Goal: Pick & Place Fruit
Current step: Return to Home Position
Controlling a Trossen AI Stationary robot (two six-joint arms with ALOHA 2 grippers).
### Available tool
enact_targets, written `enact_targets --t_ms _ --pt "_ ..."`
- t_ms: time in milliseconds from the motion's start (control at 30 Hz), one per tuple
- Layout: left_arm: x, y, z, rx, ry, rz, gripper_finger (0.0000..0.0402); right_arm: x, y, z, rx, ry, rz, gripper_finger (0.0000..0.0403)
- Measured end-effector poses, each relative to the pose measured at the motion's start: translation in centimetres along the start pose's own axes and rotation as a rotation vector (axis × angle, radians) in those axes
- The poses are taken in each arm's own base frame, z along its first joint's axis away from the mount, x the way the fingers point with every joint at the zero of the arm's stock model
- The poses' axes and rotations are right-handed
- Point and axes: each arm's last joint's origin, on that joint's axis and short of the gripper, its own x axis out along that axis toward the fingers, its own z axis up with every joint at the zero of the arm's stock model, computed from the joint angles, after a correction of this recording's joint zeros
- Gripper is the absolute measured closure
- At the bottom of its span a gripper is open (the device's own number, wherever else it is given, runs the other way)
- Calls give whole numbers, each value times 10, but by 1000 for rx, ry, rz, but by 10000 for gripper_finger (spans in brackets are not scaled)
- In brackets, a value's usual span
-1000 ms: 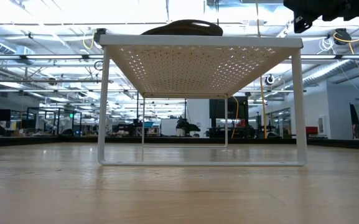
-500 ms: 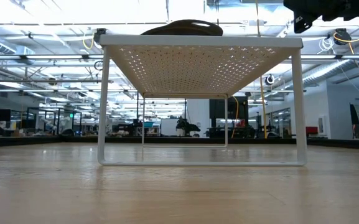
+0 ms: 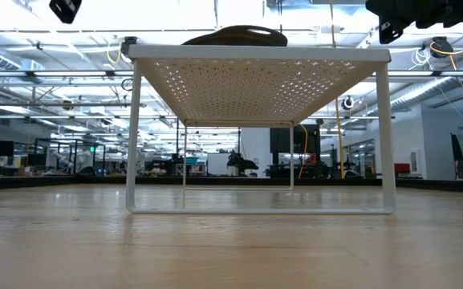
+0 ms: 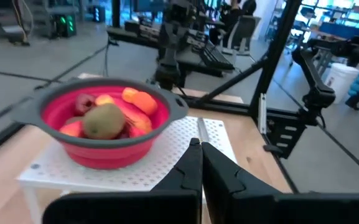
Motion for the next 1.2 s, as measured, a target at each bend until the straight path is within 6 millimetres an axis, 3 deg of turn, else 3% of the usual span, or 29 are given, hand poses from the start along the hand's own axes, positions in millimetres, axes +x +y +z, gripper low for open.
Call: enact_targets --t_ms 267,533,667,967,1200 --pt "-24 20 -13 -11 35 69 401 0 0 0 0 1 0 403" --pt "-49 26 -17 -43 -13 48 401 0 0 -2 2 21 2 403" --pt "-47 29 -32 -80 -7 47 401 0 1 -8 26 82 7 403" --pt "-20 33 -79 -95 -101 -29 401 -2 1 -11 161 113 1 403" --pt "-34 38 -84 -59 -180 2 401 -19 0 -8 155 63 -30 403"
